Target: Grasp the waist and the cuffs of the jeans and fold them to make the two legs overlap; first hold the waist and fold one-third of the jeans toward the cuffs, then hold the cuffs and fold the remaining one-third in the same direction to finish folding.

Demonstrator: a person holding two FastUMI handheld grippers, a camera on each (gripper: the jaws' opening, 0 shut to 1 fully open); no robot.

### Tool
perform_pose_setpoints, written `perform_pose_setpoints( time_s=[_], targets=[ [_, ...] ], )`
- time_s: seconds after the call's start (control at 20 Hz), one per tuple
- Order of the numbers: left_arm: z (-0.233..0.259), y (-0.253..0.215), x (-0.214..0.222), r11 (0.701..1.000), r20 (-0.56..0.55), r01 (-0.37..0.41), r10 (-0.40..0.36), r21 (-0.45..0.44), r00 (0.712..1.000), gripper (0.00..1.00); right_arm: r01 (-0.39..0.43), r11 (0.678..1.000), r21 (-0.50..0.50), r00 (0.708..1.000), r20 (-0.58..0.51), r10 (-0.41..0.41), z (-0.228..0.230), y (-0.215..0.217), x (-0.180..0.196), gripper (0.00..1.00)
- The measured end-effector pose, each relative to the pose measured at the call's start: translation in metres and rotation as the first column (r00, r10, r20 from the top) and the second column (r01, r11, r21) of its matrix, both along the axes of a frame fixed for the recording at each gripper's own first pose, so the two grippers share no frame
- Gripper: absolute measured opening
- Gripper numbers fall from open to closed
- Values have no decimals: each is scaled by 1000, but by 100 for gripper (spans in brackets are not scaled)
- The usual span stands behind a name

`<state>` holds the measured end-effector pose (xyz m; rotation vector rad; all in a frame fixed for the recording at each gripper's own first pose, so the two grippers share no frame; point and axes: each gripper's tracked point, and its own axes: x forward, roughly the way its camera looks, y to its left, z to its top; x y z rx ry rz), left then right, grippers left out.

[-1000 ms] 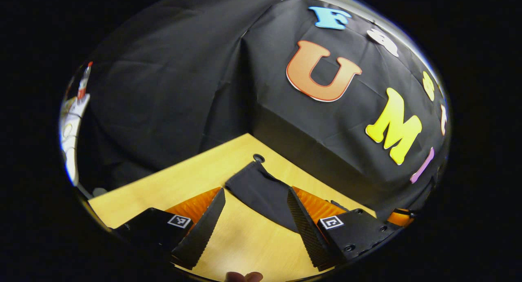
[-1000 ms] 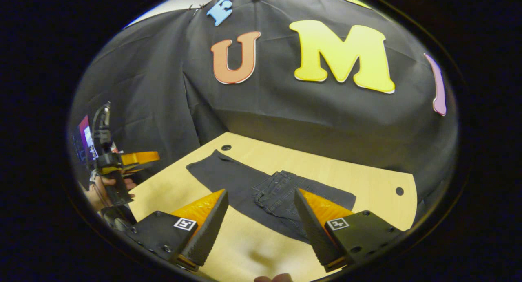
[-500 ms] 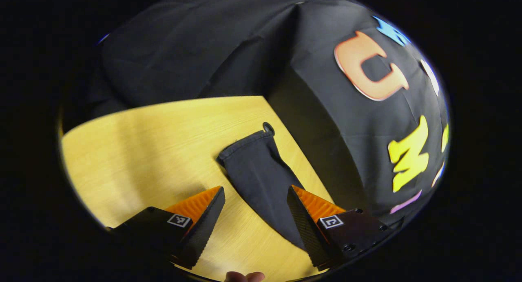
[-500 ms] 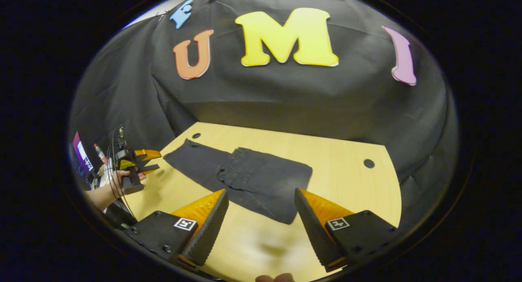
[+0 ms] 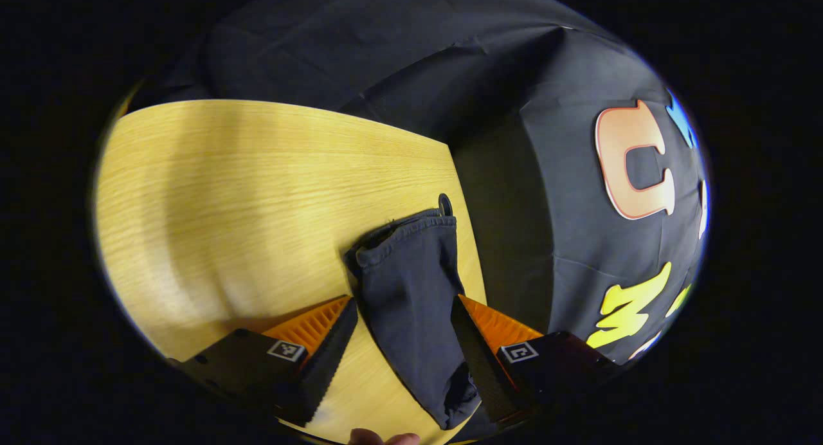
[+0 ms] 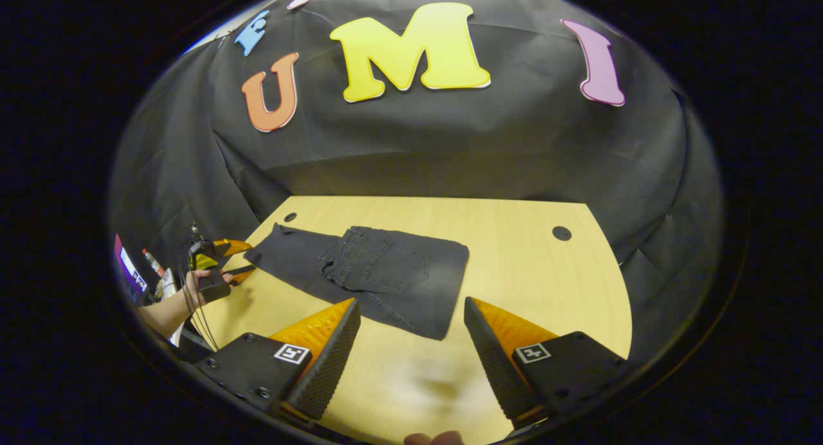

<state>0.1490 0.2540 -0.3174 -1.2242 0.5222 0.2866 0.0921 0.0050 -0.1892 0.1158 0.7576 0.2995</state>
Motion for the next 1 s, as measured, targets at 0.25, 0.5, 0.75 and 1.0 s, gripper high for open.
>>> perform_pose_setpoints(
  time_s=[0.25,0.5,0.75,1.0],
  targets=[
    [1,1,27,1000,50,16,-16,-3,999,89,11,1000,1,999,-36,-11,-7,0,-5,99],
    [-4,0,42,1000,80,-3,4,-14,997,82,29,999,15,999,-43,-29,-2,-1,-8,100],
    [-19,4,40,999,27,18,-20,51,999,34,59,997,40,998,-38,-57,3,-5,-14,99],
    [9,-2,41,992,54,25,-32,120,998,8,101,993,61,995,-18,-100,13,-14,-29,99]
  ],
)
